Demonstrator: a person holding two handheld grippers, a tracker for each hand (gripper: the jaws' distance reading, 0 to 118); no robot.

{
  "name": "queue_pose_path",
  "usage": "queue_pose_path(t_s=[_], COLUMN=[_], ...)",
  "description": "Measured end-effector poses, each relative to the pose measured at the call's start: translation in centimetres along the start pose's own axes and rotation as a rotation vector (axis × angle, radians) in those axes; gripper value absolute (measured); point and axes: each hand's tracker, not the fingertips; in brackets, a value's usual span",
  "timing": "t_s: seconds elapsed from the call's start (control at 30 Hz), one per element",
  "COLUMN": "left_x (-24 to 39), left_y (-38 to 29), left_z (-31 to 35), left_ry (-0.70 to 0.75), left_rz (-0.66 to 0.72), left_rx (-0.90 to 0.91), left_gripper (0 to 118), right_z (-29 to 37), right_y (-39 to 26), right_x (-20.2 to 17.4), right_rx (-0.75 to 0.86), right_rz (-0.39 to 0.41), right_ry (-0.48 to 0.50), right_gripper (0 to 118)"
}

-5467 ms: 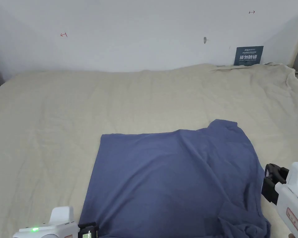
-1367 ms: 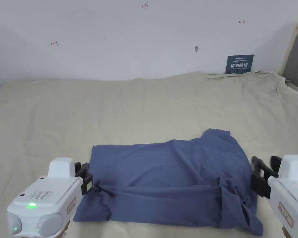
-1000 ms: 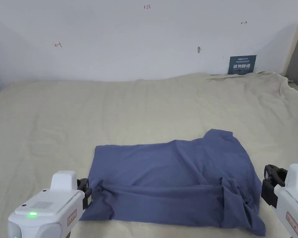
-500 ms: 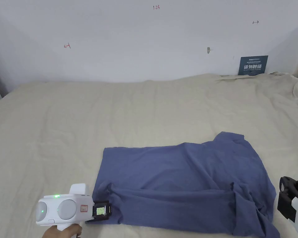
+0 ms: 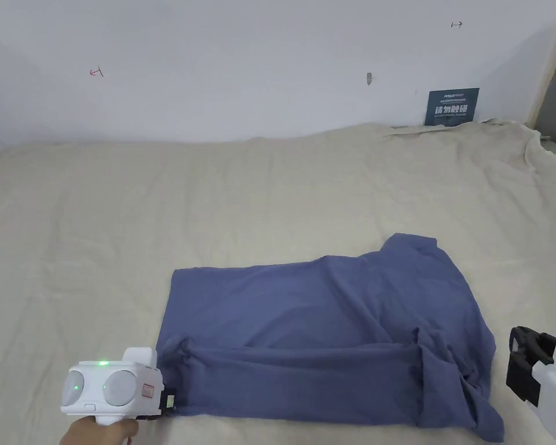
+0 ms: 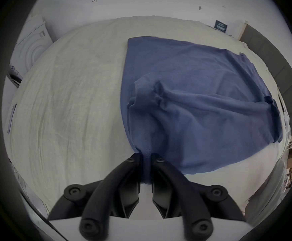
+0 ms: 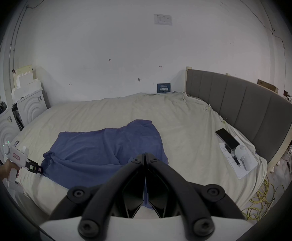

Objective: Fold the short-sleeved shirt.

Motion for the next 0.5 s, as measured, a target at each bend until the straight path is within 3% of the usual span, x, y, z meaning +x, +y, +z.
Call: queue_pose_path(t_s=[0.23,0.3,0.33,0.4,0.43,0.47,0.5], left_x=[-1.3,-1.1,-1.2,-1.3,-1.3,-1.4,-1.4], left_y=[1.1,1.5,1.7,1.9,1.6,1.6,1.7], left_z=[1.7,3.6,4.0,4.5,4.4,4.4,4.4], left_ry=[-0.03,-0.044,-0.049,-0.06,-0.065,-0.07,-0.073], left_rz=[-0.007,-0.01,-0.009,-0.008,-0.002,0.0,0.003], left_rx=[0.079,0.104,0.112,0.129,0.134,0.138,0.14], left_gripper=[7,7,7,7,7,7,7], right_z=[-3.1,-4.7,-5.6,-7.5,-8.5,-9.2,-9.8], right_y=[-2.3,-3.6,-4.3,-5.6,-6.3,-6.9,-7.6], right_x=[1.9,2.3,2.4,2.6,2.7,2.8,2.9], right_rx=[-0.127,-0.19,-0.235,-0.317,-0.356,-0.378,-0.401], right_rz=[-0.063,-0.059,-0.058,-0.039,-0.049,-0.042,-0.041], right_ry=[-0.004,-0.015,-0.008,-0.01,-0.007,-0.001,0.01], right_gripper=[0,6,20,75,93,101,101])
